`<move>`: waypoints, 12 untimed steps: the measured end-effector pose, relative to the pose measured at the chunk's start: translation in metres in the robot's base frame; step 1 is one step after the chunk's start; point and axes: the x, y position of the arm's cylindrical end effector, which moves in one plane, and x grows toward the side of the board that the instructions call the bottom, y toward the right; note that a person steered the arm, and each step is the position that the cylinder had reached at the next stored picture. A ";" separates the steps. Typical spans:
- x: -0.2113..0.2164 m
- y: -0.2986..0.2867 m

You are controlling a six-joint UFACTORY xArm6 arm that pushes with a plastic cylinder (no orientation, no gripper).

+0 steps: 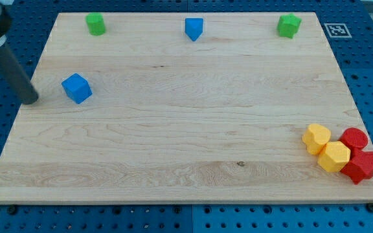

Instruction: Slide the green circle to the left of the blue cube

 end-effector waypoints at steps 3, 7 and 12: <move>-0.010 0.199; -0.145 -0.009; -0.165 0.147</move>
